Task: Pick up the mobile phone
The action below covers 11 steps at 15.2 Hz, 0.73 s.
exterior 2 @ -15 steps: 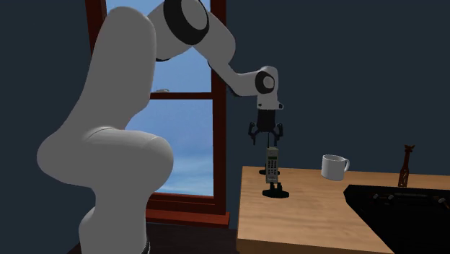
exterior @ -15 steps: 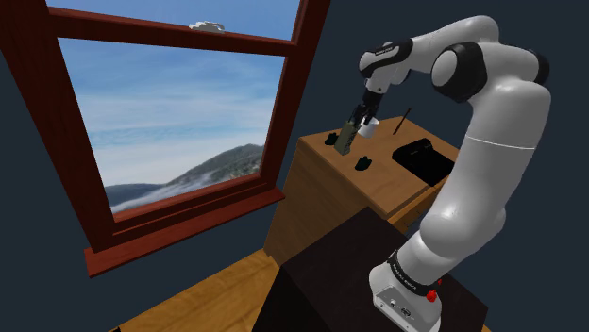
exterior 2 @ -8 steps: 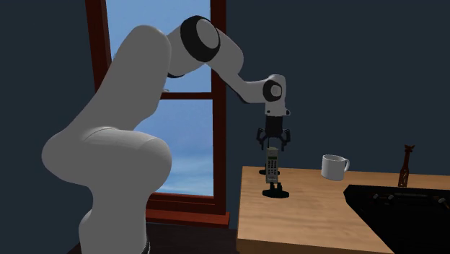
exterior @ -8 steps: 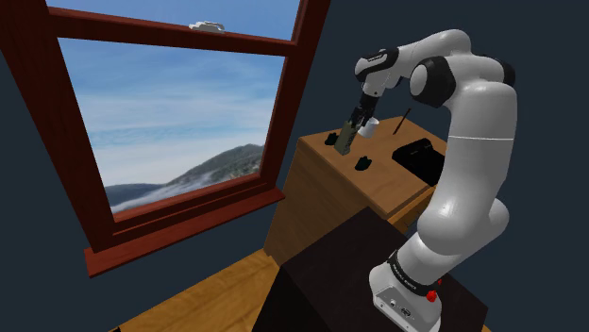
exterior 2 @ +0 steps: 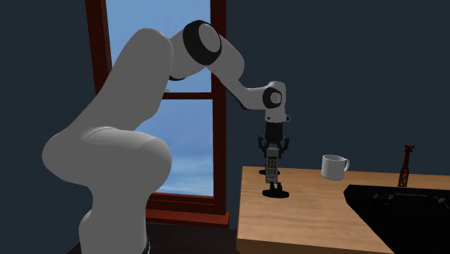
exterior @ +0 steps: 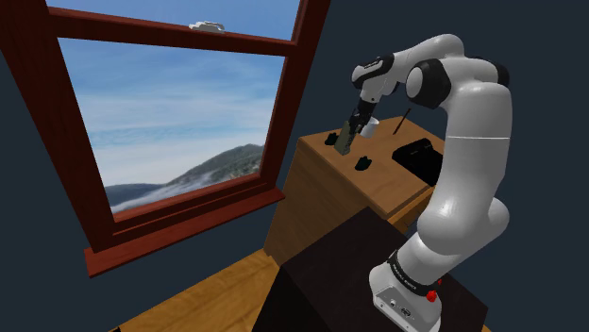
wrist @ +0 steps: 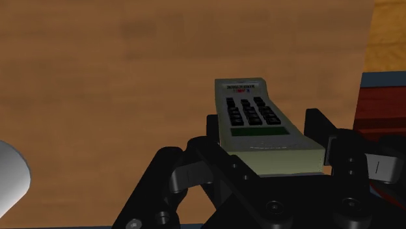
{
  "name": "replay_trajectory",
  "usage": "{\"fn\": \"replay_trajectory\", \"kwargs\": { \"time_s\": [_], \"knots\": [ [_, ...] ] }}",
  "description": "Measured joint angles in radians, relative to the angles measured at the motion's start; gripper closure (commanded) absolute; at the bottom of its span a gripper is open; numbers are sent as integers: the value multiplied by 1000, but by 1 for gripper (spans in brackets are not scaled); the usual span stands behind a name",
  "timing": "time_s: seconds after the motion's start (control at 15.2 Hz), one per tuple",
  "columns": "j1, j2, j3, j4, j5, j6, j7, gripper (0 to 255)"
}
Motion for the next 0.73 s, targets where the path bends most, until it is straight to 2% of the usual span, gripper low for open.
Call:
{"fn": "replay_trajectory", "kwargs": {
  "time_s": [0.73],
  "knots": [
    [1, -12, -4, 9, -6, -21, 1, 255]
  ]
}}
